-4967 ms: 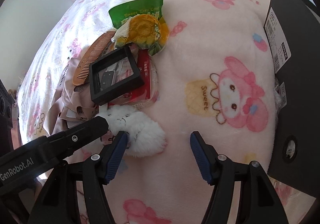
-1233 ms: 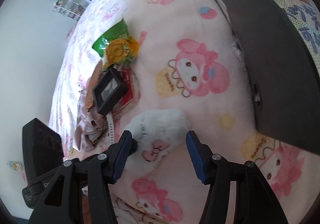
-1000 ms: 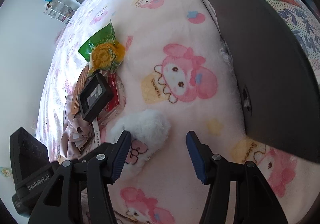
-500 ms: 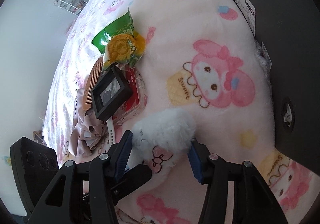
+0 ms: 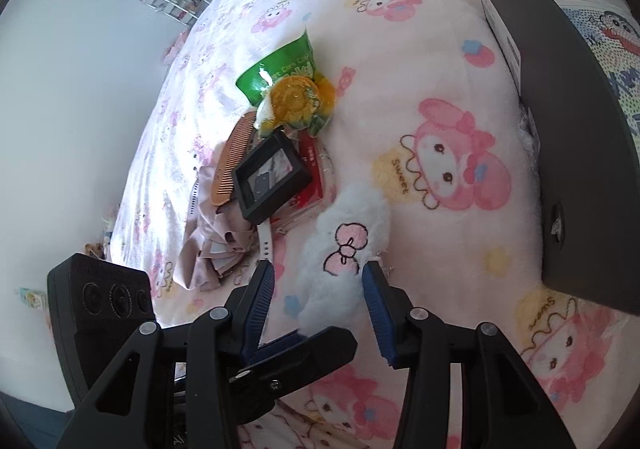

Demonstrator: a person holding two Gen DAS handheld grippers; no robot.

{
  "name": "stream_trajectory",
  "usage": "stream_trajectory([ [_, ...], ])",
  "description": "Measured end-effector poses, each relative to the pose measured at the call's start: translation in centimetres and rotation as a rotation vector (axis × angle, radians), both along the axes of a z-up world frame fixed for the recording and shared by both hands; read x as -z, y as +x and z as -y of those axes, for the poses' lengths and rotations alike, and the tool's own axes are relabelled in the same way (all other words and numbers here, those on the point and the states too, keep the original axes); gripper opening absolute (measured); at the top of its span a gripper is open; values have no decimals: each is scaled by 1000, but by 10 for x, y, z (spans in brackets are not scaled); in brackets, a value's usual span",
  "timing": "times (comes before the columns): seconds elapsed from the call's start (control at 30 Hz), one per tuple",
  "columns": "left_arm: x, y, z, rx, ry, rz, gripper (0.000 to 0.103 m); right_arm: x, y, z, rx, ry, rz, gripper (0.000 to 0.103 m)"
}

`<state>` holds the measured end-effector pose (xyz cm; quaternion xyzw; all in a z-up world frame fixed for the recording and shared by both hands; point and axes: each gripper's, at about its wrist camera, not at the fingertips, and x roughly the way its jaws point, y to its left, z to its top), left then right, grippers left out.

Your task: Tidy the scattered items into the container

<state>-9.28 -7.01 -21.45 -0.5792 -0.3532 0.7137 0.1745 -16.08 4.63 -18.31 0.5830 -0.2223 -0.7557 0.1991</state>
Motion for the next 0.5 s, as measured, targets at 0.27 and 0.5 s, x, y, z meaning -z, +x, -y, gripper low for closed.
stream_trajectory([
  [0.27, 0, 3, 28, -154, 82, -8, 39, -2, 16, -34, 99, 20, -1, 43],
  [0.5, 12, -3, 38, -233, 82, 35, 42, 17, 22, -24, 26, 38, 60, 43],
])
